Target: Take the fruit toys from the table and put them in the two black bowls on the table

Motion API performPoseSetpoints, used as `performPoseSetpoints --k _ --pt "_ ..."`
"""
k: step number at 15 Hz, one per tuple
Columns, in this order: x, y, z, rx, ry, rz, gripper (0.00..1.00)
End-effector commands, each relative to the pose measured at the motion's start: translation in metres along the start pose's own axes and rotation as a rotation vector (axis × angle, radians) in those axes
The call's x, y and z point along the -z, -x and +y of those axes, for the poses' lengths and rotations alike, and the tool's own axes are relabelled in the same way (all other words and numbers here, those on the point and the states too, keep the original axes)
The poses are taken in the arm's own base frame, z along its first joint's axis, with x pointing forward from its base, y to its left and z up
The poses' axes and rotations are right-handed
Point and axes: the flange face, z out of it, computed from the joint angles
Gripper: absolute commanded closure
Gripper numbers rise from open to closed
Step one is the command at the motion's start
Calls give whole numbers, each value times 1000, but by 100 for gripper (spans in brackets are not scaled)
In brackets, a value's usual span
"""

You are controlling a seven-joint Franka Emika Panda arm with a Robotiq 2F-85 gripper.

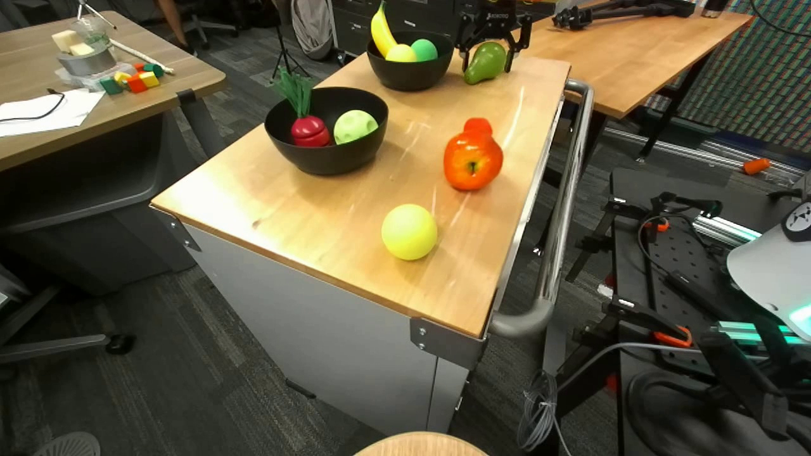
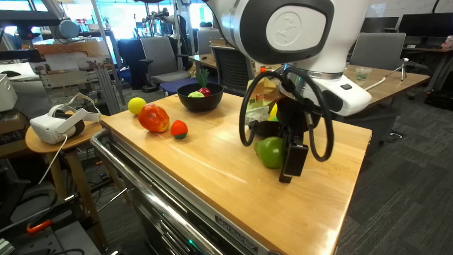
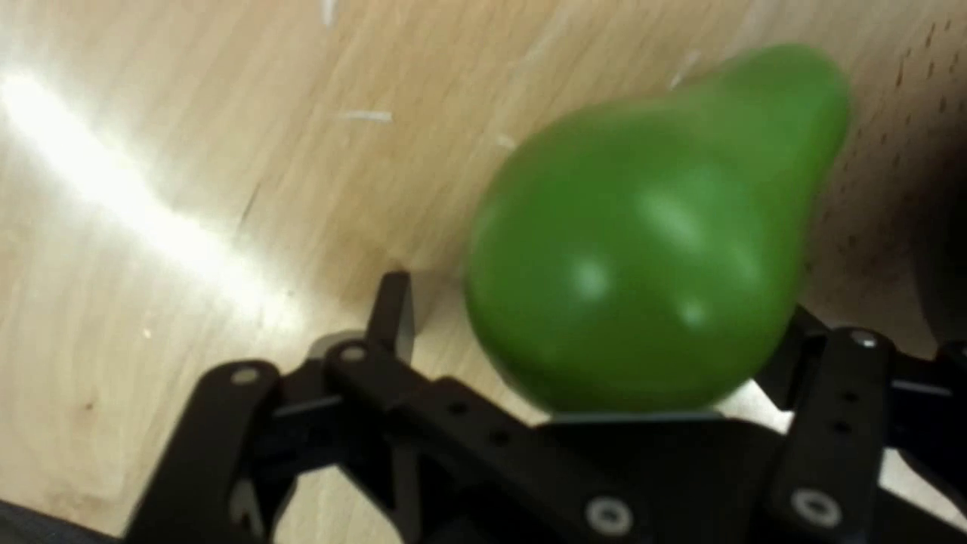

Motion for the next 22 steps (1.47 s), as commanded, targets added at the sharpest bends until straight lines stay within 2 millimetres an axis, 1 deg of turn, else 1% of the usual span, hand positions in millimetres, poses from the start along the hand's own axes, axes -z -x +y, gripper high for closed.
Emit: performPoseSetpoints --k 1,3,4,5,6,7,9,11,12,16,18,19,20,21,22 --pt "8 21 -12 -12 21 -23 0" --pt "8 26 -18 -11 25 -29 0" --pt "8 28 -21 -7 26 -27 25" --pt "8 29 -22 -6 27 -26 26" --pt "8 30 -23 -4 31 -23 32" --pt "9 30 -24 -4 34 -21 41" --pt "12 31 -23 -5 33 -22 56" --pt "14 32 -21 -10 29 -32 58" --pt "17 33 -20 -10 26 -37 61" --pt "36 33 -12 -17 7 -71 62" --pt "58 40 -11 6 -5 -101 62" --pt "74 46 -14 33 -16 -99 62" --pt "92 53 -22 71 -43 -79 62" --pt "107 57 -30 103 -74 -47 62" --pt "118 60 -44 149 -102 3 62"
